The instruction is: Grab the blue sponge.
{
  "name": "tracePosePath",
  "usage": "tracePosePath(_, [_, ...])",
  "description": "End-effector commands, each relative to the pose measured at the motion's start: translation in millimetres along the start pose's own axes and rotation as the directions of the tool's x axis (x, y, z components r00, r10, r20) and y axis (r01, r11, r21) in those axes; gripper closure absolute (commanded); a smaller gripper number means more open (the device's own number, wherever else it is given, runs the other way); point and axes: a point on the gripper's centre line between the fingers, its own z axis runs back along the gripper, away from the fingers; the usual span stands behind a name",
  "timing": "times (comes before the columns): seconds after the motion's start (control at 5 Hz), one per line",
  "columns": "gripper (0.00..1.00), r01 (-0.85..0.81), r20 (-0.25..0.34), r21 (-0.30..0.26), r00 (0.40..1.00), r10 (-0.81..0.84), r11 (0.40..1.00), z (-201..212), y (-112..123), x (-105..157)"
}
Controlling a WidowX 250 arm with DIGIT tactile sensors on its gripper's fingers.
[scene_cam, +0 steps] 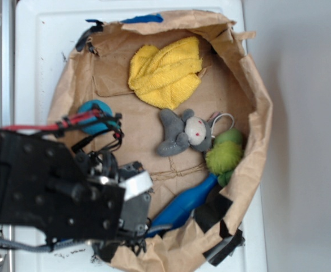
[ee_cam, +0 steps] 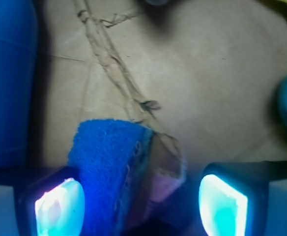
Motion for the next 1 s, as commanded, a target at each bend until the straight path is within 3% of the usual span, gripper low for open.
tracePosePath(0.0, [1.00, -0.005, -0.003, 0.016, 1.000, 0.005, 1.000, -9.9, 8.3, 3.7])
tracePosePath(0.4, [1.00, -0.017, -0.037, -0.029, 0.999, 0.016, 0.999, 10.5, 12.2, 16.1])
tracePosePath(0.8, [1.00, 0.065, -0.022, -0.092, 0.998, -0.067, 0.994, 54.8, 32.8, 60.0])
